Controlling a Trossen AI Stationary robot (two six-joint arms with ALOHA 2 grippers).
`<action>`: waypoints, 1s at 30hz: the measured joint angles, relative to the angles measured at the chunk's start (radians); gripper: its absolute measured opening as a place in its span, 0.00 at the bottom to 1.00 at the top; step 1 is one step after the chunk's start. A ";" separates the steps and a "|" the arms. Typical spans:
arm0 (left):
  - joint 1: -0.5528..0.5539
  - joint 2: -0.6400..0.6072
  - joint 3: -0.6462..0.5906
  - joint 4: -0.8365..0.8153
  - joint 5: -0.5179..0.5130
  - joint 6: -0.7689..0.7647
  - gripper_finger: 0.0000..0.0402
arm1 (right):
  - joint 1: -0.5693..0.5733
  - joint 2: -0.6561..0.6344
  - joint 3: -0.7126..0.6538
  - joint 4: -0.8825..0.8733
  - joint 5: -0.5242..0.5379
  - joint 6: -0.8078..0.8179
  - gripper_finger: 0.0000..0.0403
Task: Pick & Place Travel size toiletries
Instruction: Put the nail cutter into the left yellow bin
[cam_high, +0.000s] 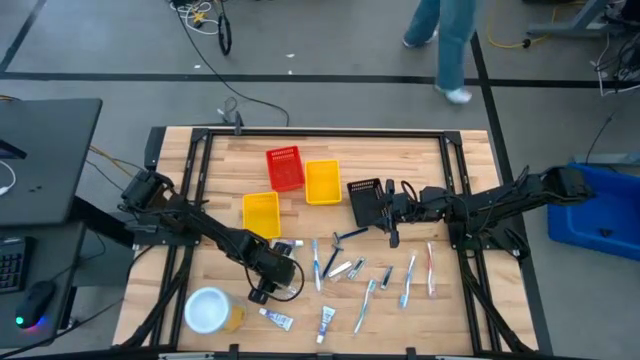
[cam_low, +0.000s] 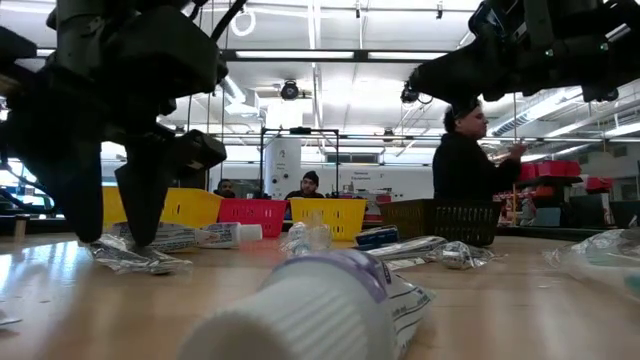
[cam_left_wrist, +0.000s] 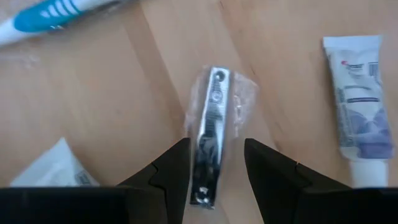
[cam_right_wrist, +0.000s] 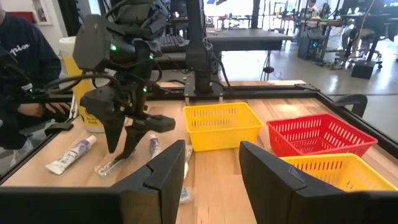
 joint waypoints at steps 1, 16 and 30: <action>-0.001 0.000 0.000 -0.001 -0.011 0.004 0.40 | 0.000 0.000 0.000 -0.003 0.000 0.000 0.40; -0.001 -0.001 -0.020 -0.035 -0.047 0.079 0.40 | 0.000 0.000 0.000 -0.007 0.000 -0.004 0.35; -0.001 -0.003 -0.045 -0.014 -0.087 0.136 0.21 | 0.000 0.000 0.000 -0.019 0.000 -0.004 0.40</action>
